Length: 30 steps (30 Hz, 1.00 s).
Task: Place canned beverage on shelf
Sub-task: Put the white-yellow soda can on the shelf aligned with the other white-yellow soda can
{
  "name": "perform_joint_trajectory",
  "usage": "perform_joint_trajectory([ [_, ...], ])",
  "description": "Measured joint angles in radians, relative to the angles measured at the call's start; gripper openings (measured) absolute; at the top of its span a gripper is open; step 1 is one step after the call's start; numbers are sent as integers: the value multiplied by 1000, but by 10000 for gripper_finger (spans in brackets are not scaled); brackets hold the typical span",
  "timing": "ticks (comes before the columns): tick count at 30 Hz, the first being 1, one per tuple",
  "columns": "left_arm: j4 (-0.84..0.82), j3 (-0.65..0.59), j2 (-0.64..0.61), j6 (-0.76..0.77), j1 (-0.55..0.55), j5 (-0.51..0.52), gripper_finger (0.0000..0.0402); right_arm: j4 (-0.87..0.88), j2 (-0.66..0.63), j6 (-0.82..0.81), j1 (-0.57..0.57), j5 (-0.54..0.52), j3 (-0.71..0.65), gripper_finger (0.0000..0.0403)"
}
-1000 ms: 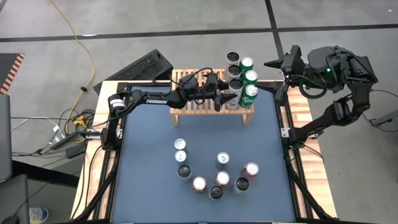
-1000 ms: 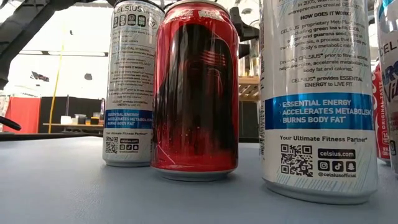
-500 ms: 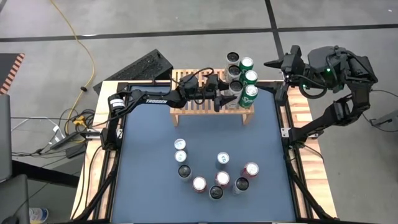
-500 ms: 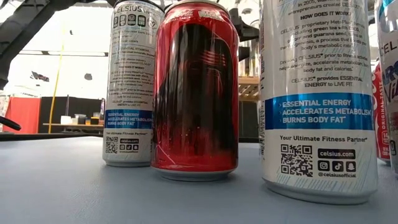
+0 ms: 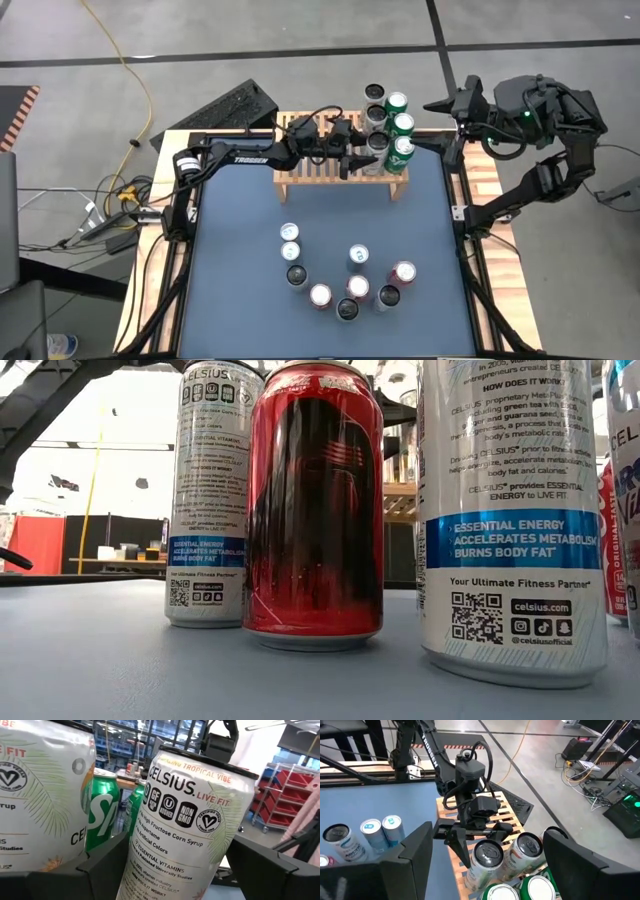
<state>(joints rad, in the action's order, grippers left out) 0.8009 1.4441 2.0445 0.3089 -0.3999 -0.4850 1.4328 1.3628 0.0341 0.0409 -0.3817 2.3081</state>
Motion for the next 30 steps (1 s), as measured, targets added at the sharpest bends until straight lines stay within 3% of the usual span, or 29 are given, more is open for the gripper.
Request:
perform_joint_trajectory([
  [10, -30, -1, 2, -20, 0, -10, 305, 62, 16, -7, 1, -10, -31, 311],
  [19, -40, 2, 2, 33, -26, -145, 305, 94, 77, 6, 5, -11, -64, 311],
  [30, -89, 14, 2, -86, 9, 49, 305, 92, 84, -7, 27, -10, -64, 311],
])
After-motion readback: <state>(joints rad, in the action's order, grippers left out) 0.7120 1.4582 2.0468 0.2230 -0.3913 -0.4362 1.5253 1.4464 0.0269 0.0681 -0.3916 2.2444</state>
